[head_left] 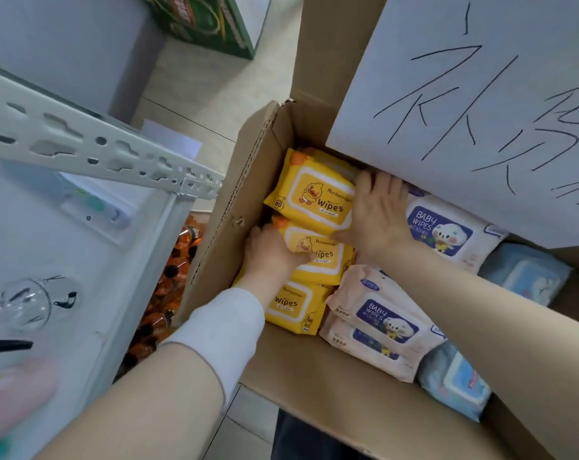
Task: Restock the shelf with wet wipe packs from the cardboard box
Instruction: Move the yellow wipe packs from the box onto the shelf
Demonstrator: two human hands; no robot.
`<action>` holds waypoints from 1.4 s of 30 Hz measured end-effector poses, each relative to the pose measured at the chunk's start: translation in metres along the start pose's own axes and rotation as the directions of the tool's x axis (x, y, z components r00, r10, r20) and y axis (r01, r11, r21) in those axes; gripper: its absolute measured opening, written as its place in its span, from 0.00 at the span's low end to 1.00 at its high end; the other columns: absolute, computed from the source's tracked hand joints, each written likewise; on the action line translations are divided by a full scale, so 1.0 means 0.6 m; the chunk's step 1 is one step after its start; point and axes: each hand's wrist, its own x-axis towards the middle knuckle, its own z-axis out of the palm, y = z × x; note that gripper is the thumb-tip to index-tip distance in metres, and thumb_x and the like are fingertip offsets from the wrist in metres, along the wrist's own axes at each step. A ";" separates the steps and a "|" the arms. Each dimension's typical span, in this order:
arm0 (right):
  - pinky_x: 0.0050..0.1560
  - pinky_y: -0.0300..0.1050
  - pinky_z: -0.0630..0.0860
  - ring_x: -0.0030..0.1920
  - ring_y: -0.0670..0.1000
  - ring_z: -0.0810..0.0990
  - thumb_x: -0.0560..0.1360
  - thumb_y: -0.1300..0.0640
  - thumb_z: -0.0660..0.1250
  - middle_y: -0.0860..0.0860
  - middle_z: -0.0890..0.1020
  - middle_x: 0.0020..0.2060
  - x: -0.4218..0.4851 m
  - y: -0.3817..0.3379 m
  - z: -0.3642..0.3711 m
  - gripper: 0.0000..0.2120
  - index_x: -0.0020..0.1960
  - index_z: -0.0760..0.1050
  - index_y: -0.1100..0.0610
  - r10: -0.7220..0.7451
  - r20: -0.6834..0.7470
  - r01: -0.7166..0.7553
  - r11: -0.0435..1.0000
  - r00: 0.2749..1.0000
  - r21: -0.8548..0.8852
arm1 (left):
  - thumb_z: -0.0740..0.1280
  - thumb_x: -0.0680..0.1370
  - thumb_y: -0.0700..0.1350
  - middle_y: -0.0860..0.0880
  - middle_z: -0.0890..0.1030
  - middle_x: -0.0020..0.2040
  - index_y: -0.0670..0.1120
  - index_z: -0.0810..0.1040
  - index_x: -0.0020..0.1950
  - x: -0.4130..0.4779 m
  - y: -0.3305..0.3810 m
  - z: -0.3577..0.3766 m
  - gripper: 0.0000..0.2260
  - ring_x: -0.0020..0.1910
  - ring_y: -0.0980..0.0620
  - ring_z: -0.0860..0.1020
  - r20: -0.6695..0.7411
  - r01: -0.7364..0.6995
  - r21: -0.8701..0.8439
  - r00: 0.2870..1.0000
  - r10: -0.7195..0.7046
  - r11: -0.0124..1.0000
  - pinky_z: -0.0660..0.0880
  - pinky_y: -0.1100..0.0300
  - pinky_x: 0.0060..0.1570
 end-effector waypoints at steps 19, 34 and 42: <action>0.55 0.54 0.79 0.57 0.55 0.80 0.69 0.55 0.74 0.54 0.79 0.59 -0.031 -0.047 0.001 0.26 0.65 0.70 0.57 0.286 0.484 -0.477 -0.101 0.827 0.873 | 0.67 0.75 0.55 0.45 0.77 0.63 0.44 0.69 0.67 -0.093 -0.084 -0.026 0.24 0.63 0.44 0.75 -0.060 0.019 -0.505 0.997 -0.058 0.863 0.72 0.48 0.63; 0.35 0.39 0.81 0.42 0.49 0.86 0.54 0.48 0.77 0.50 0.86 0.42 -0.363 0.017 -0.189 0.27 0.50 0.76 0.54 0.014 0.260 -0.260 0.100 0.966 0.960 | 0.66 0.75 0.54 0.53 0.77 0.54 0.49 0.72 0.60 -0.474 -0.170 -0.160 0.16 0.54 0.53 0.76 -0.491 -0.276 -0.754 0.840 -0.232 0.596 0.72 0.59 0.51; 0.36 0.38 0.81 0.42 0.50 0.86 0.41 0.40 0.82 0.51 0.87 0.43 -0.598 -0.101 -0.394 0.44 0.52 0.76 0.58 -0.302 0.164 -0.076 0.283 0.939 0.956 | 0.69 0.73 0.54 0.52 0.78 0.51 0.51 0.74 0.52 -0.839 -0.325 -0.269 0.11 0.51 0.51 0.77 -0.634 -0.452 -0.761 0.671 -0.385 0.465 0.74 0.62 0.47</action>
